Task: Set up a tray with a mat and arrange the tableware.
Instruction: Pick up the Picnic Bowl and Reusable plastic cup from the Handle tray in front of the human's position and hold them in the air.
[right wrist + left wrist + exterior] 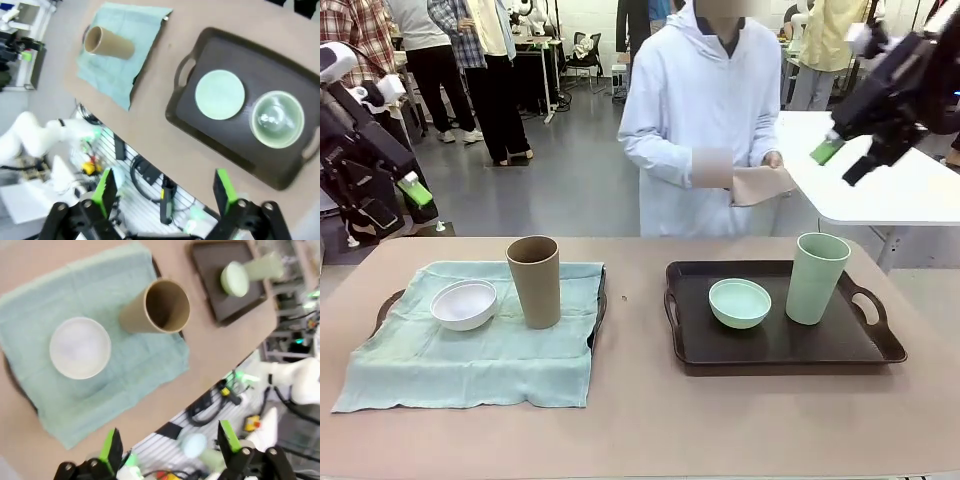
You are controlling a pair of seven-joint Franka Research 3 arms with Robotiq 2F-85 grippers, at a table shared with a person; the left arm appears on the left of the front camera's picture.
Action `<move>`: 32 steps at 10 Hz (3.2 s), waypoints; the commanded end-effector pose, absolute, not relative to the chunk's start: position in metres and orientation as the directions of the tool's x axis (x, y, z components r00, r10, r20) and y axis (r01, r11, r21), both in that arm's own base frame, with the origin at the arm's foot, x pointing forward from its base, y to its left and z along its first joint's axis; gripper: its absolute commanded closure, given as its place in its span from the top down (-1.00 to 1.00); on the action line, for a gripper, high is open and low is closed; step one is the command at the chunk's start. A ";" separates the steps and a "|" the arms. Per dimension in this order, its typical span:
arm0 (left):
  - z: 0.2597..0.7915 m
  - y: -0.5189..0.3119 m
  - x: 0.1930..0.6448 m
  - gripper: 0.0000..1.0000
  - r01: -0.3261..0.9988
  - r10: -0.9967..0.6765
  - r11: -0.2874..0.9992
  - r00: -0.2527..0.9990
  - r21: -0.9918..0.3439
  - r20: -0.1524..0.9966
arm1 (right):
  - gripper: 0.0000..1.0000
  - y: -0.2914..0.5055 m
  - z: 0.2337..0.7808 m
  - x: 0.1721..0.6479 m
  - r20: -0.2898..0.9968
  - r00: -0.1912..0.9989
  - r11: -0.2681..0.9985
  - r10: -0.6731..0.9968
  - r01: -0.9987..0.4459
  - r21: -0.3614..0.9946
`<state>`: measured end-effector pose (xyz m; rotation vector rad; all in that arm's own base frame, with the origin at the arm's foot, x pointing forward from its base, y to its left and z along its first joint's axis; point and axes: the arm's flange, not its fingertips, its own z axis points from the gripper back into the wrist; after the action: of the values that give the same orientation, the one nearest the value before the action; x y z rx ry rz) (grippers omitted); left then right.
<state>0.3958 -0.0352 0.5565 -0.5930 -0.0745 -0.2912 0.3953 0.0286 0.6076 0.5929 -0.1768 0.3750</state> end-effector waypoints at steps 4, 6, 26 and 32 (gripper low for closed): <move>0.548 0.036 0.396 1.00 0.095 0.069 0.709 0.977 -0.699 0.202 | 1.00 -0.065 0.579 0.354 0.303 0.950 0.667 0.081 -0.277 0.692; 0.543 0.075 0.390 1.00 0.072 0.130 0.675 0.968 -0.734 0.215 | 1.00 -0.101 0.566 0.332 0.306 0.952 0.625 0.012 -0.246 0.741; 0.513 0.140 0.377 1.00 -0.001 0.165 0.619 0.978 -0.785 0.129 | 1.00 -0.157 0.537 0.308 0.273 0.957 0.600 -0.097 -0.162 0.784; 0.513 0.140 0.377 1.00 -0.001 0.165 0.619 0.978 -0.785 0.129 | 1.00 -0.157 0.537 0.308 0.273 0.957 0.600 -0.097 -0.162 0.784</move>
<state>0.3746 0.1396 0.5112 -0.8996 -0.1838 0.0831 0.3088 -0.1565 0.5363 0.9284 -0.3028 0.0306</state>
